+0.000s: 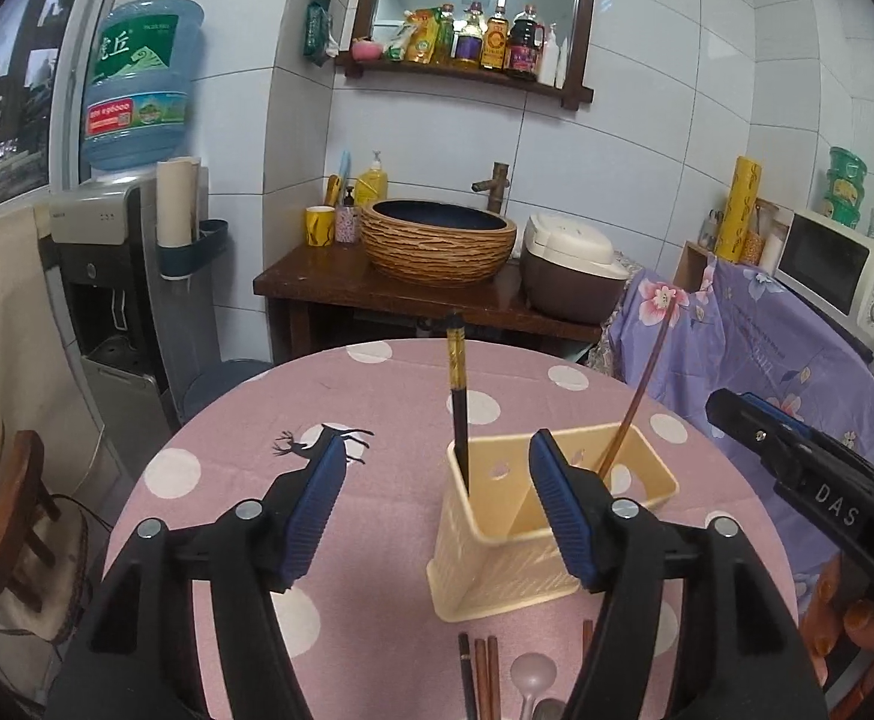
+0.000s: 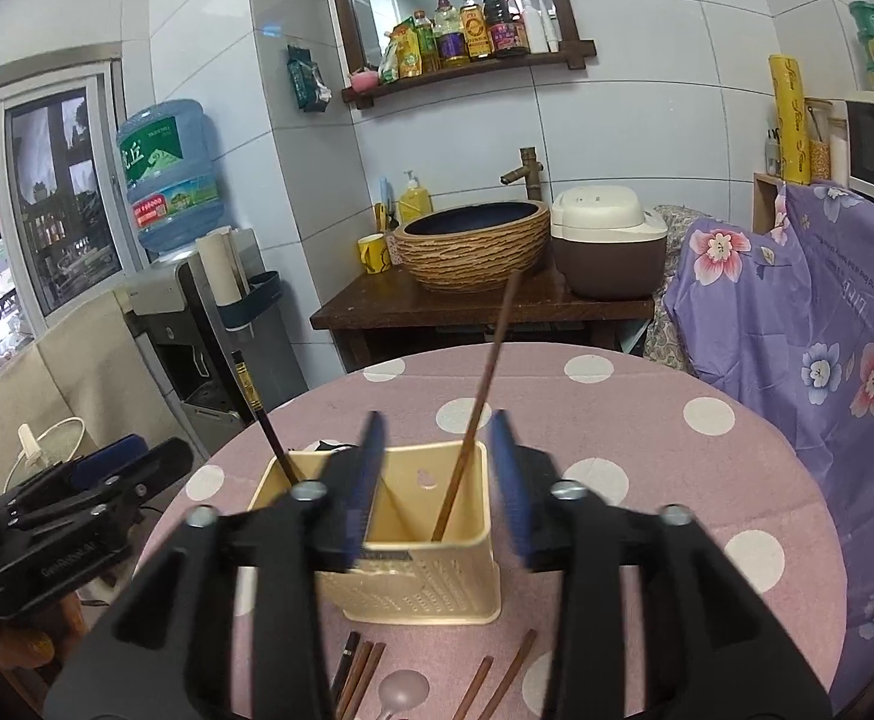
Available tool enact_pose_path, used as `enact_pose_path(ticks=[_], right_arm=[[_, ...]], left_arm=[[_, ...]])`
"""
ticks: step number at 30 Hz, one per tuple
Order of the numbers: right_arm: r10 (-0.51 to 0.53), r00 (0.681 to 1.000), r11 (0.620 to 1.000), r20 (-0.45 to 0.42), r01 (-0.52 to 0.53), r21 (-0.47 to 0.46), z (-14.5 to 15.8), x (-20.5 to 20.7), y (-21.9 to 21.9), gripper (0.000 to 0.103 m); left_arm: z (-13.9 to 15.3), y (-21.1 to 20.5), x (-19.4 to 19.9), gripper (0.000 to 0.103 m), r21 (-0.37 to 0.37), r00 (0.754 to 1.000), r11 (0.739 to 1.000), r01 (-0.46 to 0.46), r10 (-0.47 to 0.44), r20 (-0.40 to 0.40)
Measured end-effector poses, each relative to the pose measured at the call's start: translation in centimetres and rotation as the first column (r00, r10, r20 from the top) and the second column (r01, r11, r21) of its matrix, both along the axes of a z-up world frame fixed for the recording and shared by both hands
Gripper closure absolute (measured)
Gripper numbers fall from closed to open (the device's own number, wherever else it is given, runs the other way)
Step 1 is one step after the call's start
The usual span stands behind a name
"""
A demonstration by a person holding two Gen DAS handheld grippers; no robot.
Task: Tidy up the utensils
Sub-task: 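Withdraw both tools from the holder back over the utensils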
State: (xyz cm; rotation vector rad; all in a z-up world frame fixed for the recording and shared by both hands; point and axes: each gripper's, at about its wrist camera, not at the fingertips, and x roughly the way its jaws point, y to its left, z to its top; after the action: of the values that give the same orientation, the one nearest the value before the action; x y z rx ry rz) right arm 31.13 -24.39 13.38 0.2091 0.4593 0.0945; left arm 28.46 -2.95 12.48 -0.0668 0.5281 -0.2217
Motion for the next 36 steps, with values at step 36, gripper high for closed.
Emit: enact_pose_path(ticks=[36], right_arm=[[-0.084, 0.955, 0.989, -0.286, 0.044, -0.143, -16.1, -13.6, 0.3, 0.048]], left_arm=[[-14.7, 2.0, -9.9, 0.043, 0.118, 0.964, 0.993, 0.004, 0.027, -0.264]])
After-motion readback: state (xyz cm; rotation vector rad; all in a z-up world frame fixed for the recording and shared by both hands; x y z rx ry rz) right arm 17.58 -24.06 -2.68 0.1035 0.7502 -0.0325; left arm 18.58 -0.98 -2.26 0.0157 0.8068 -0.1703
